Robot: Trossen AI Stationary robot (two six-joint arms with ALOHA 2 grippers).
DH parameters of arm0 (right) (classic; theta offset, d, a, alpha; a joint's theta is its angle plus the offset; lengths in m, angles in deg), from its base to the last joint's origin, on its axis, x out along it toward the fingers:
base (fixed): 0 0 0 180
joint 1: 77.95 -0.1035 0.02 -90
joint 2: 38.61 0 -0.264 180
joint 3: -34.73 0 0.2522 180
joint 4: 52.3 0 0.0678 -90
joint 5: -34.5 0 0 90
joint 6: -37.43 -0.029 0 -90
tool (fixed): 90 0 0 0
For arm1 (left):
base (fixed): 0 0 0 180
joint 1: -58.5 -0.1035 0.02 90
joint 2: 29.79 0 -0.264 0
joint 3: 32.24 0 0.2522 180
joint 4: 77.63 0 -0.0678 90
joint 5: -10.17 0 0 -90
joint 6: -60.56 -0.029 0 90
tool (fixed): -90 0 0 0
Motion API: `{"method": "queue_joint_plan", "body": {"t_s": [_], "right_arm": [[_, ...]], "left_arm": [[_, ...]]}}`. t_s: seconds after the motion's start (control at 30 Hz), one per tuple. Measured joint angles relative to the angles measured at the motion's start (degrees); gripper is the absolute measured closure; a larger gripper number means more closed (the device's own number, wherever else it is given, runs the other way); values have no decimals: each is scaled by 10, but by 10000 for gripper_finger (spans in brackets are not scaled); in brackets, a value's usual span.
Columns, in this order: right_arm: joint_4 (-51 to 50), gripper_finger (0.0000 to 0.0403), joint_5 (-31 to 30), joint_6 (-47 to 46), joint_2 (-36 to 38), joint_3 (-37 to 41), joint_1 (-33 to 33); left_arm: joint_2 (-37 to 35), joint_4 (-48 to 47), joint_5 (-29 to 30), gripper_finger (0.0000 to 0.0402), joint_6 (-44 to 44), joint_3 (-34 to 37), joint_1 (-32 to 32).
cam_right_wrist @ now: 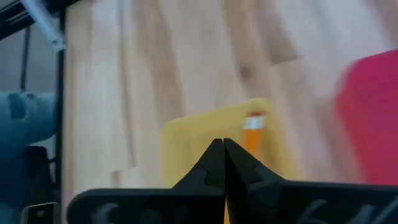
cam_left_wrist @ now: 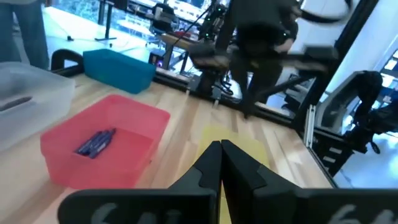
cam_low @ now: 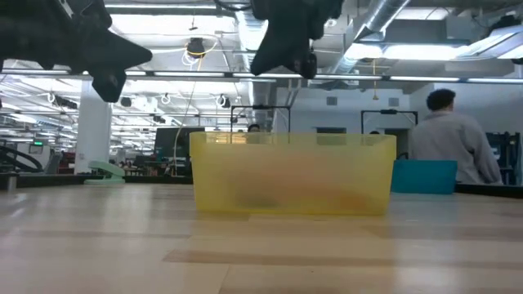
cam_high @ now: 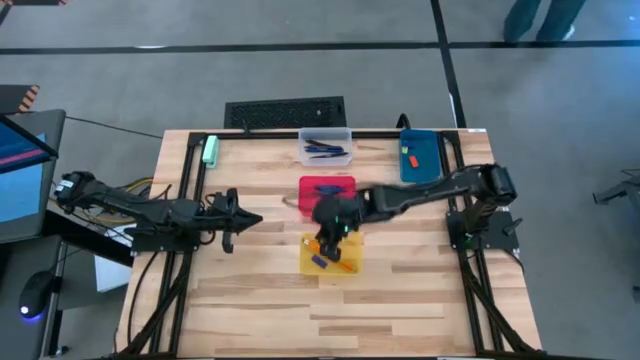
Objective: Sort crayons/erasers/pens/pencils in bins
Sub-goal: Adjust the orange pencils in the yellow bin
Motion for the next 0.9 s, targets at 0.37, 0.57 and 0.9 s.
{"method": "queue_joint_plan", "body": {"t_s": [0.37,0.57,0.9], "right_arm": [[8,392,-75,-143,-81,0,-59],[8,392,-58,-150,-122,-10,-63],[-74,354,-57,-144,-226,-99,-67]], "left_arm": [[-45,-17,-29,402,41,0,-11],[-48,-23,-16,401,70,0,-17],[-47,-63,-21,401,73,0,-17]]}}
